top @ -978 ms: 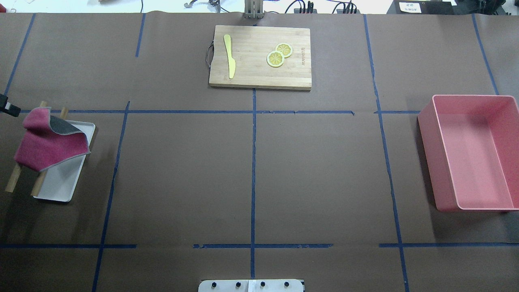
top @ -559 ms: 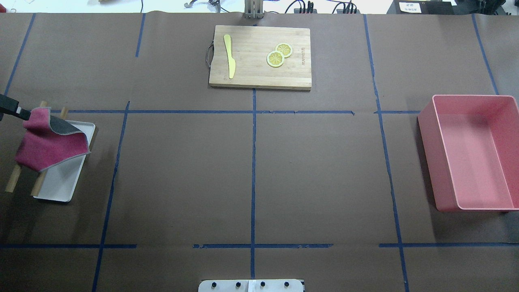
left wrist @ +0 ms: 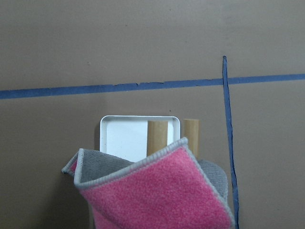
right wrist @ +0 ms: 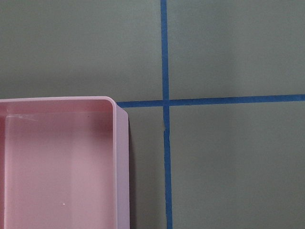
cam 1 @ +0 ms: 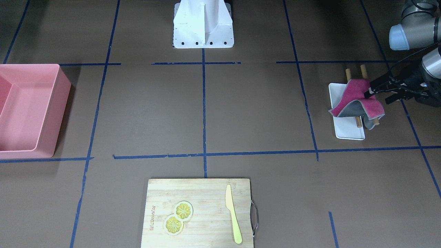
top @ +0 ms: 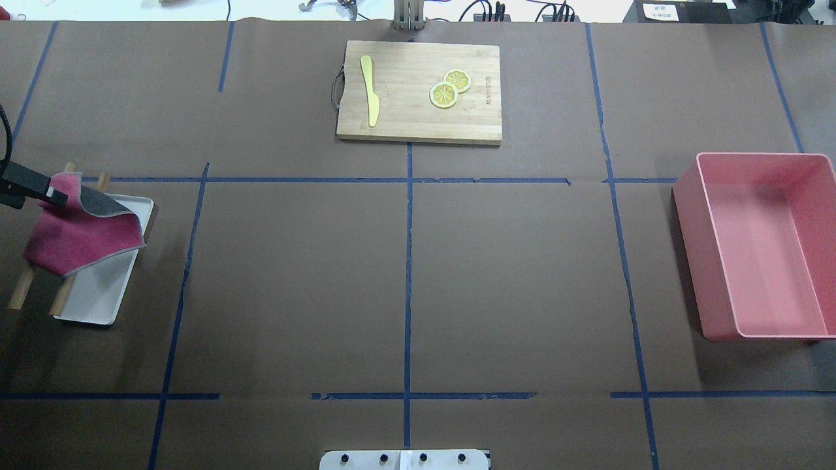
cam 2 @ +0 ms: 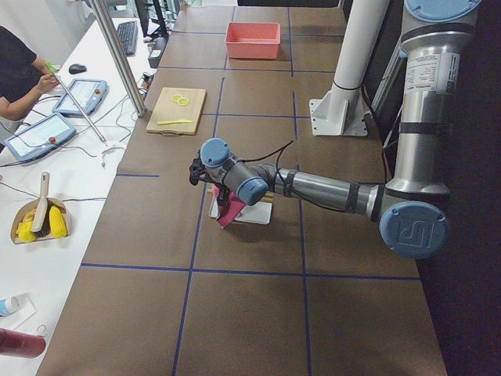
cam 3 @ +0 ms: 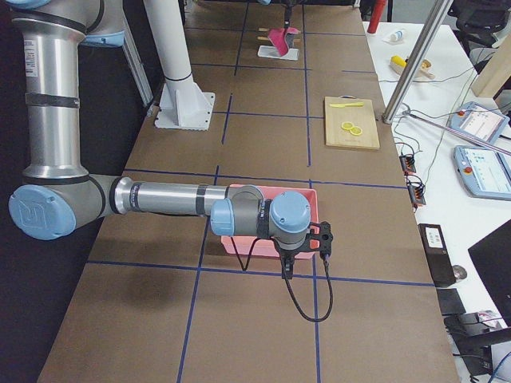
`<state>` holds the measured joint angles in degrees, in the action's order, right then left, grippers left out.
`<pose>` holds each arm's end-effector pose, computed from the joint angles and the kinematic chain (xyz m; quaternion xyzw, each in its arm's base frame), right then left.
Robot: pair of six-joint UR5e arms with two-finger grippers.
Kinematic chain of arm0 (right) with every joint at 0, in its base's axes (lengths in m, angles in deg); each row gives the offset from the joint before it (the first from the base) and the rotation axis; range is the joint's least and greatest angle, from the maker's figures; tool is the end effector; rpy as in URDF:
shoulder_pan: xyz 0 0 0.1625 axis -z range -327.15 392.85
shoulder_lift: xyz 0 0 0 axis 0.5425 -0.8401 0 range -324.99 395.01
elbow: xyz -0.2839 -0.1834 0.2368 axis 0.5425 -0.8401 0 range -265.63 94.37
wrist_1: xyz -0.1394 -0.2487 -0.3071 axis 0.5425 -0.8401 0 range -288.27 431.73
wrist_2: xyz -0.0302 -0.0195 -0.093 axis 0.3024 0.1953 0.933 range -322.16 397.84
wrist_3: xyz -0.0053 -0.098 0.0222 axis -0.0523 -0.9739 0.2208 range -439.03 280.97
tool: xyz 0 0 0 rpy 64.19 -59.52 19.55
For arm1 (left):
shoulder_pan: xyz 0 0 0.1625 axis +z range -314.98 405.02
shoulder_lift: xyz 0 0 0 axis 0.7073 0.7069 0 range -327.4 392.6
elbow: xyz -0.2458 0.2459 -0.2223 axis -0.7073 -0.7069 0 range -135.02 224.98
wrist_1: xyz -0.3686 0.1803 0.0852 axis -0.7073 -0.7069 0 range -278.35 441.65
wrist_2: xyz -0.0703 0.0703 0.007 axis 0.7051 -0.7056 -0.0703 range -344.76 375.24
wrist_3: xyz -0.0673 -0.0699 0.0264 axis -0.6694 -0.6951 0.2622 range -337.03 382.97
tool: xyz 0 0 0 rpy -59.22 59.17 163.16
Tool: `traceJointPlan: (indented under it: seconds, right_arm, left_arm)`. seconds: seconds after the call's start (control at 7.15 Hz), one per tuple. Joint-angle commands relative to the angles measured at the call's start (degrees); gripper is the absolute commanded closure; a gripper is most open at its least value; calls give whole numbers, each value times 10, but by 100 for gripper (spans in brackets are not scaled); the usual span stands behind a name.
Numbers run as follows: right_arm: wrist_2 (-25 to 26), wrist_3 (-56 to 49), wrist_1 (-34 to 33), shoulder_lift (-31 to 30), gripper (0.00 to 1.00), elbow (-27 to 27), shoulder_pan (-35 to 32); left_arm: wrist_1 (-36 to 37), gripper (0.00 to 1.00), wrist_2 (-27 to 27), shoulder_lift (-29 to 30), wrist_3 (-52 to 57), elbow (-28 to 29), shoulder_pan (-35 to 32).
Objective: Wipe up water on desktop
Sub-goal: 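Close the left gripper on the pink cloth's edge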
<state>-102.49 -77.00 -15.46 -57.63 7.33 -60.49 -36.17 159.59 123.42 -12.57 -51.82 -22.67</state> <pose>0.0839 -0.4772 0.6312 0.0297 -0.4247 0.0308 0.9043 0.1478 -0.4960 0.5124 0.0266 0.5117 0.0405 0.8578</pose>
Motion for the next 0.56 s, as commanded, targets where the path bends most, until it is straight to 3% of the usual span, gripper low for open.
traceJointPlan:
  seconds: [0.0,0.28,0.42]
  right_arm:
    - [1,0,0,0,0,0,0]
    - [1,0,0,0,0,0,0]
    - [0,0,0,0,0,0,0]
  left_arm:
    - [1,2,-4,3,0,6,1]
    - [1,9,-4,13,1,20,1]
    - [0,20,-4,13,0,21,1]
